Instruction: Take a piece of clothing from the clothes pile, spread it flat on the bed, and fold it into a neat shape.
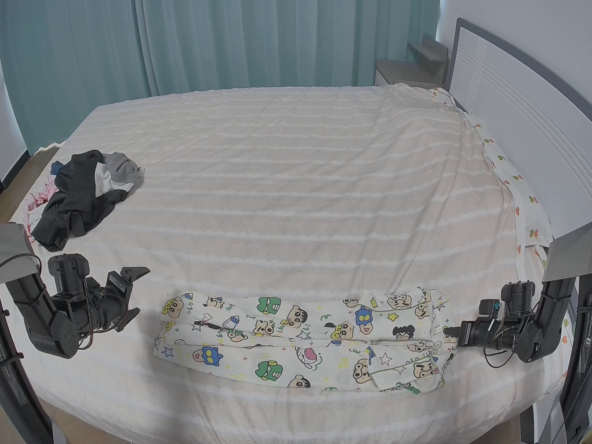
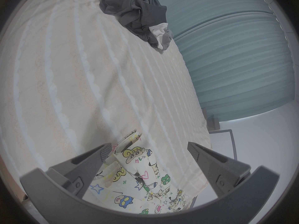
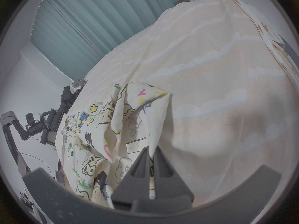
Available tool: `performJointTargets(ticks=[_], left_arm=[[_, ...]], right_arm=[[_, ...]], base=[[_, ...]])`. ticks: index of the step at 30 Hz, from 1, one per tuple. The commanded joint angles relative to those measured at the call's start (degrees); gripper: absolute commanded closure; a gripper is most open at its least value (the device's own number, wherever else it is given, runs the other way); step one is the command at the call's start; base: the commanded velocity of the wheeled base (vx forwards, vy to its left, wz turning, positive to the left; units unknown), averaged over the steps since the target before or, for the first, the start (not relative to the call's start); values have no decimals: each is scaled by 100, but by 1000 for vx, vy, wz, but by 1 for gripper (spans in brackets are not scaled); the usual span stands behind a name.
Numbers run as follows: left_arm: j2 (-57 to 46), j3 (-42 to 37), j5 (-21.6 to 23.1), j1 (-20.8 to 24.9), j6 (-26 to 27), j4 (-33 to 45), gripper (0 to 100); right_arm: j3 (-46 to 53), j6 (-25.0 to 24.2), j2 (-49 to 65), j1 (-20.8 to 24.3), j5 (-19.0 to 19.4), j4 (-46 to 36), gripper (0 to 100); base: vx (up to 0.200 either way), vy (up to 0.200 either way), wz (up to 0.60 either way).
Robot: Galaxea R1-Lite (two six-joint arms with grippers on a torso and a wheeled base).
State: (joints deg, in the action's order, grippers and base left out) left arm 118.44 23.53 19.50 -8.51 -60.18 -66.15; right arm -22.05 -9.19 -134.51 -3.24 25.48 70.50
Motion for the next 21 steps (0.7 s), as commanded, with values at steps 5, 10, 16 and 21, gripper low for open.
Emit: performJointTargets(ticks=[5,10,16,21], left_arm=[[56,-15,-26,-2,130,-4,0],[47,-147,-17,34,332,-65,0],[47,-287,-17,95,376,-522,0],[188,-472,1,359,1079,-531,0]], right_arm=[[34,49,109,-273,-25,17,100],[43,49,109,-238,-34,17,100],[105,23,276,-203,-34,104,0],[676,-39,821,-265,-87,658,0]], base=[[0,0,0],[0,0,0],[0,0,0],[0,0,0]])
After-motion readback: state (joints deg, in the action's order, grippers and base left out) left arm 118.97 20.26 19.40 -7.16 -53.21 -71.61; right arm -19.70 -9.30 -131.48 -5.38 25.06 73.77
